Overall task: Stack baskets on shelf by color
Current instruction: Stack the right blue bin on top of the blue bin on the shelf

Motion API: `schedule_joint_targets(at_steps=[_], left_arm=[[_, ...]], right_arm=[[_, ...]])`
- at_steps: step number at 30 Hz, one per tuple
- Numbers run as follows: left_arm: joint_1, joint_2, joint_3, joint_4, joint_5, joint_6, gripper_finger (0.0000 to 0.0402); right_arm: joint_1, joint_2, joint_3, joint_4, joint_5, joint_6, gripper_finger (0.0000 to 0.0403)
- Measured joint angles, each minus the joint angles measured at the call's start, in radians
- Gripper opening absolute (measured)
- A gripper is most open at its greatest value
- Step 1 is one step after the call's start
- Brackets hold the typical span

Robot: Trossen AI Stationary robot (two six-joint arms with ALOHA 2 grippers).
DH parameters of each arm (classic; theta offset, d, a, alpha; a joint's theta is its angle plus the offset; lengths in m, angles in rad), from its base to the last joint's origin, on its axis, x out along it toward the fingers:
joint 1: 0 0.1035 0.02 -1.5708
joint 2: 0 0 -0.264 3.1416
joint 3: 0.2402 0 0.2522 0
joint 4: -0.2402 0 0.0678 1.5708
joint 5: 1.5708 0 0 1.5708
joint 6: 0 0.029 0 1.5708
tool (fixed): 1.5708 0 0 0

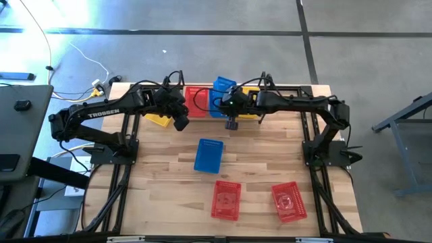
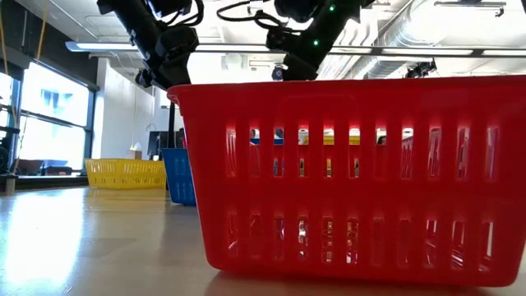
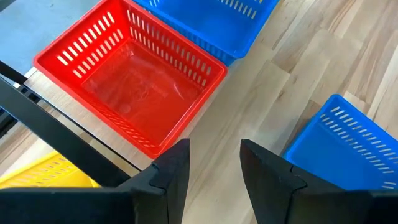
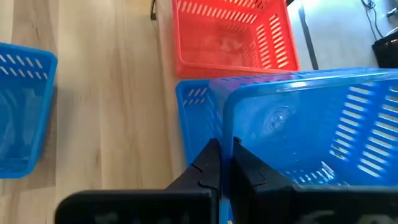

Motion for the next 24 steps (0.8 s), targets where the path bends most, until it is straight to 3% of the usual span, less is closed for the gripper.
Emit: schedule_joint_targets(at_steps=[24], left_arm=[[0.0, 0.0, 0.0, -0.023, 0.0, 0.0, 0.0131]], right_arm=[[0.0, 0.028, -0.001, -0.015, 0.022, -0.004, 0.0]])
